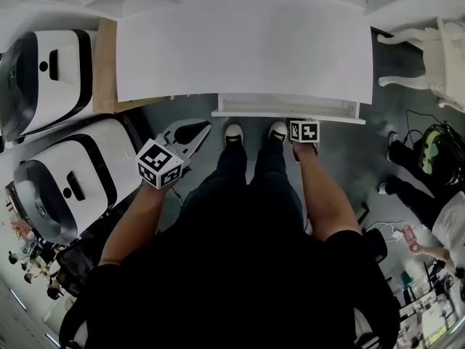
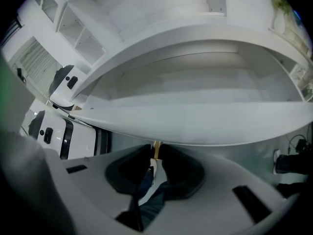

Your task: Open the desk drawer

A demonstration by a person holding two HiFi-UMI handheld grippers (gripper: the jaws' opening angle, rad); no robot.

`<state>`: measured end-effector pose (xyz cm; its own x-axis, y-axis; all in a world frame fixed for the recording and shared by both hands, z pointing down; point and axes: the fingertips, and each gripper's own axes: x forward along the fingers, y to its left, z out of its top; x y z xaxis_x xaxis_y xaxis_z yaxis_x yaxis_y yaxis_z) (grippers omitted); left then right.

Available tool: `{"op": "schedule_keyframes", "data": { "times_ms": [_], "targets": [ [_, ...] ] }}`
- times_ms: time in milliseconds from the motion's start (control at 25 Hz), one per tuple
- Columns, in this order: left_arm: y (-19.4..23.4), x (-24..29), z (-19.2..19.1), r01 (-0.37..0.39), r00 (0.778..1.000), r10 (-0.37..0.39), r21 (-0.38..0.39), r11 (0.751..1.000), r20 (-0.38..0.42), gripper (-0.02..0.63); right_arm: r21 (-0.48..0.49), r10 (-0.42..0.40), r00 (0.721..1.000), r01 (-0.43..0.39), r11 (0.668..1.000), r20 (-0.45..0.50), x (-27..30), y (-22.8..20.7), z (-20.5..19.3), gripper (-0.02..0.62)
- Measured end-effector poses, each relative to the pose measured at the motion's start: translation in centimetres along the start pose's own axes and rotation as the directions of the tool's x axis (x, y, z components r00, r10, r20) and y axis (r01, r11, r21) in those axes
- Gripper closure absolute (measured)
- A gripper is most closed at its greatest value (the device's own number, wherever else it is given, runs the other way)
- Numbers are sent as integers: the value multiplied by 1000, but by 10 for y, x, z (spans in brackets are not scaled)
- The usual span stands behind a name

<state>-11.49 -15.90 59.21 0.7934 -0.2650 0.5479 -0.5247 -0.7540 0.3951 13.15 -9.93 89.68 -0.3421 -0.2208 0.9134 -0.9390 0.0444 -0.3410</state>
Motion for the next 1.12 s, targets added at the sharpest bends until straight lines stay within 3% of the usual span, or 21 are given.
{"op": "schedule_keyframes", "data": {
  "times_ms": [1120],
  "targets": [
    [-49, 14, -10, 131, 990, -124, 105, 986, -72, 597, 19, 16, 998, -15, 1000, -62, -15, 24, -120, 523]
  ]
}}
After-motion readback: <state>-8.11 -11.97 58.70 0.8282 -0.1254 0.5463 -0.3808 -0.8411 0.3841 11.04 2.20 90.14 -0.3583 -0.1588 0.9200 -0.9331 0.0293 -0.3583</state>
